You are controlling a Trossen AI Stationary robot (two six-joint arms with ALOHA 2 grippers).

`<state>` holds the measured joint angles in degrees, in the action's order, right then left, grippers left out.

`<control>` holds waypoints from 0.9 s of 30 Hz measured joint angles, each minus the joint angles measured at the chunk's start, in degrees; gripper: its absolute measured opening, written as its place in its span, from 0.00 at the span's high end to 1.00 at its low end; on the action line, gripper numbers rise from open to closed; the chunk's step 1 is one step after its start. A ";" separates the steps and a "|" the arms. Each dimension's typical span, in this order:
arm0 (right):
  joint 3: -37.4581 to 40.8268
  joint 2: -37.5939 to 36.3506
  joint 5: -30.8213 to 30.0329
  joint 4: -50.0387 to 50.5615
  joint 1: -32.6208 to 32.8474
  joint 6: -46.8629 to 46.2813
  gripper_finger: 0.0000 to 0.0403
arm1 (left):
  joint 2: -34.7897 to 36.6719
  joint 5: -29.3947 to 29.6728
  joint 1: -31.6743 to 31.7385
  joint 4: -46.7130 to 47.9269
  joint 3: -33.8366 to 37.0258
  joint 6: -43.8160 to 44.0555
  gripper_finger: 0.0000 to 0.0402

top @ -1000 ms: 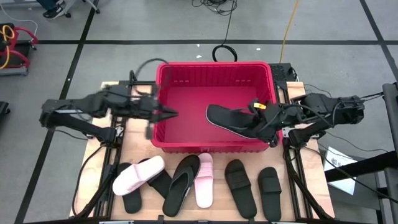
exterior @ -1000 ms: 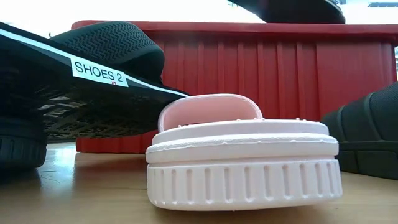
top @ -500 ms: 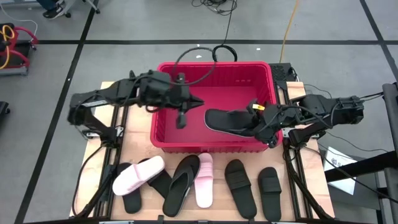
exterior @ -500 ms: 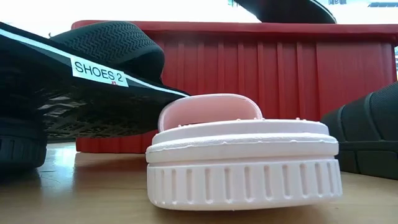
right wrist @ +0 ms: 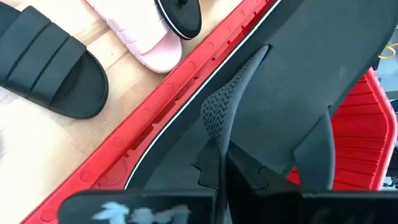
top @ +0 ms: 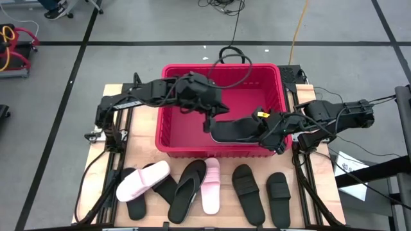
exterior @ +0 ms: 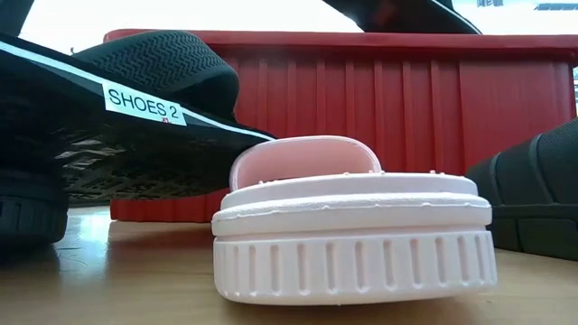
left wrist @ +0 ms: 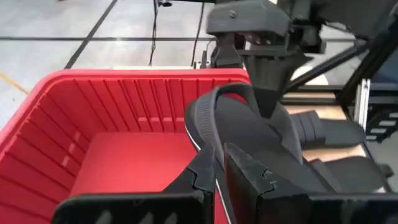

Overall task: Pick and place slides into bin
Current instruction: Put the right black slipper into the red bin

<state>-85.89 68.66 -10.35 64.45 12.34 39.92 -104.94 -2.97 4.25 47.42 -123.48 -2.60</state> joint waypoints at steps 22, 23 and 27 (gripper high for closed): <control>0.00 -0.73 -3.25 -1.43 0.00 0.04 1.00 | 1.94 5.23 -4.84 -0.49 0.04 -35.72 0.62; 0.00 -0.76 -3.20 -1.48 0.02 0.06 1.00 | 2.07 5.57 -4.84 -1.40 -0.04 -33.93 0.62; 0.00 -0.76 -3.15 -1.47 0.02 0.80 1.00 | 1.51 4.74 -3.00 -1.50 -0.04 -20.82 0.62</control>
<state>-85.89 67.90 -13.50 62.97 12.35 40.73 -103.43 1.77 1.25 45.91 -123.52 -23.42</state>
